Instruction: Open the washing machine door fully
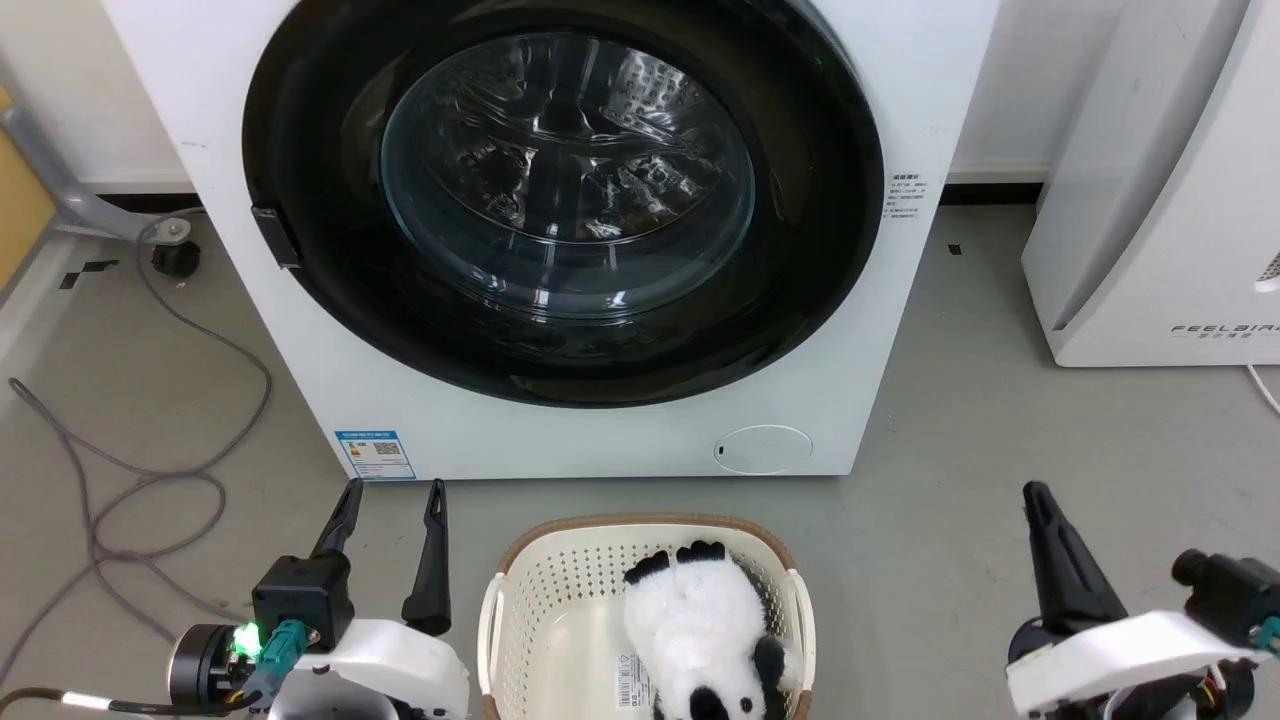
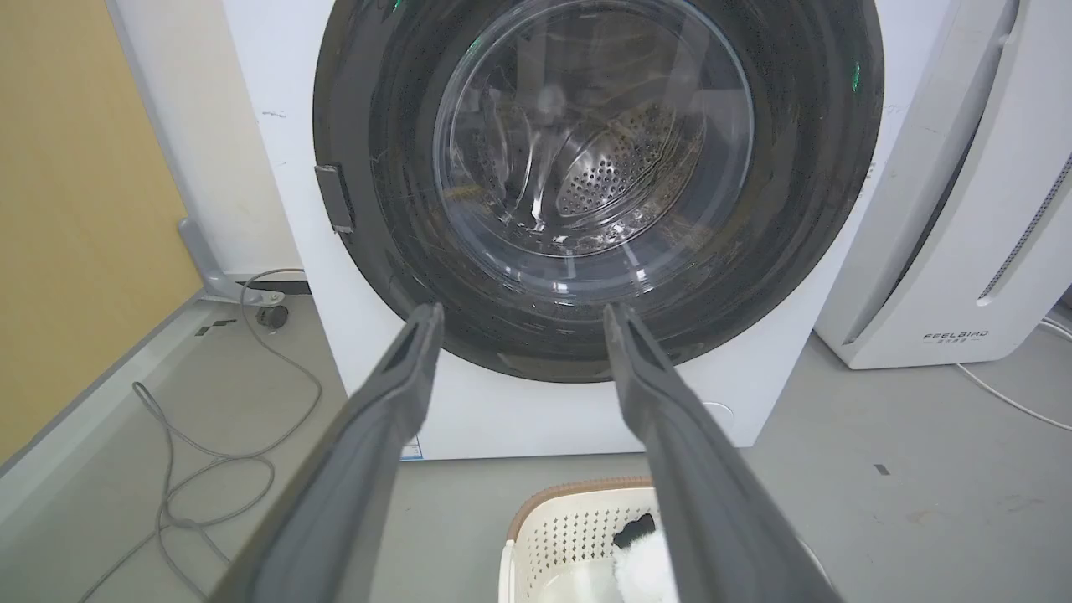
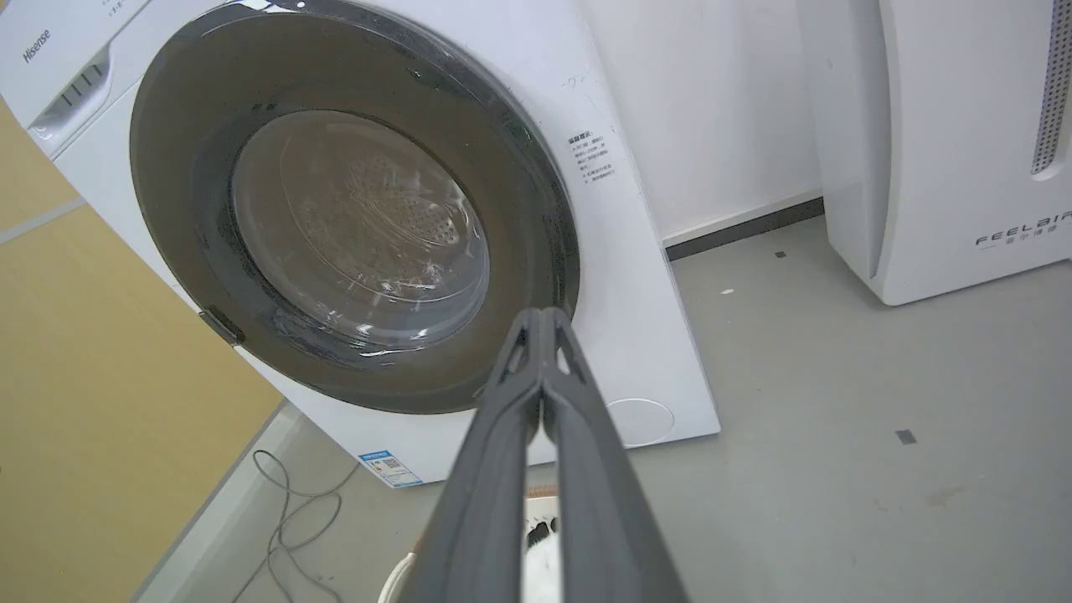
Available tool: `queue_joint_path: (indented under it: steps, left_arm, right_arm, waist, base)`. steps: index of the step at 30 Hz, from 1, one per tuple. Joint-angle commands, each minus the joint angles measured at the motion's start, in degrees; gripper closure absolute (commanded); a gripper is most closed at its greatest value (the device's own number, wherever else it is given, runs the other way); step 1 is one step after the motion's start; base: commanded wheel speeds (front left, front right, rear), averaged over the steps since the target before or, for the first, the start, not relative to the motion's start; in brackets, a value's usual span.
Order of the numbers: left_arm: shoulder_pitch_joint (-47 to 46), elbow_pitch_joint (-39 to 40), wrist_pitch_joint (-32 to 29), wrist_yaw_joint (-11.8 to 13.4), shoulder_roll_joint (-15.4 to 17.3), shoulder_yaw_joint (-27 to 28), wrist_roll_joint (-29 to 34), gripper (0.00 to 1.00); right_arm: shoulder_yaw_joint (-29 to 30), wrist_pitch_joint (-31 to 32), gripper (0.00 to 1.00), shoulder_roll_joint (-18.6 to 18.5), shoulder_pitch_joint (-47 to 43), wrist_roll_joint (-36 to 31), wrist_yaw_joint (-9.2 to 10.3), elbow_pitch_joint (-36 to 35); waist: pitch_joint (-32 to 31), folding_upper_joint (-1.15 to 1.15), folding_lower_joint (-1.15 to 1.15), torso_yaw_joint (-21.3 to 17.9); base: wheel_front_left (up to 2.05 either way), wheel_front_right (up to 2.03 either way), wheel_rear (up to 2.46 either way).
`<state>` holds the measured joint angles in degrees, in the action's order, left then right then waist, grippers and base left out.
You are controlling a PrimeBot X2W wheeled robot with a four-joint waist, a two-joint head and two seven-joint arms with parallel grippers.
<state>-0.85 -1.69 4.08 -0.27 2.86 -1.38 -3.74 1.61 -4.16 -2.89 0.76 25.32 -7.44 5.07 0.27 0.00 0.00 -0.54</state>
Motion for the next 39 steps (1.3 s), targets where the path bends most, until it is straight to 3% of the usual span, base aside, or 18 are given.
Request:
queue_joint_path:
  steps: [1, 16, 23, 31, 39]
  left_arm:
    - [-0.3, -0.2, 0.7, -0.3, 0.0, -0.2, -0.7, 0.0]
    - [-1.7, 0.1, 2.4, -1.0, 0.0, 0.4, -1.8, 0.0]
    - [-3.0, 0.8, 3.2, -1.9, 0.0, 0.9, -2.0, 0.0]
    - [-5.1, 2.1, 4.1, -3.0, 0.0, 1.3, -2.3, 0.0]
    - [-6.8, 3.4, 5.1, -3.9, 0.0, 1.6, -2.6, 0.0]
  right_arm:
    - [0.4, -0.6, 1.0, 0.0, 1.7, 4.6, -0.01, 1.0]
    - [2.3, -2.3, 1.0, 0.0, 12.6, 27.5, -0.02, 8.1]
    - [2.4, -3.1, 1.0, -0.4, 21.3, 34.9, -0.02, 12.6]
    - [-0.2, -4.1, 1.0, -4.0, 33.3, 42.5, -0.02, 18.9]
    - [-6.9, -3.1, 1.0, -8.7, 46.5, 49.1, -0.03, 28.1]
  waist:
    - [0.2, 0.0, 0.0, -0.1]
    - [2.9, 0.0, 0.0, -0.7]
    - [5.4, 0.0, 0.0, -0.7]
    - [8.8, 0.0, 0.0, -0.2]
    - [11.8, 0.0, 0.0, 0.2]
  base:
    - [0.0, 0.0, 0.0]
    - [0.0, 0.0, 0.0]
    - [0.0, 0.0, 0.0]
    - [0.0, 0.0, 0.0]
    - [0.0, 0.0, 0.0]
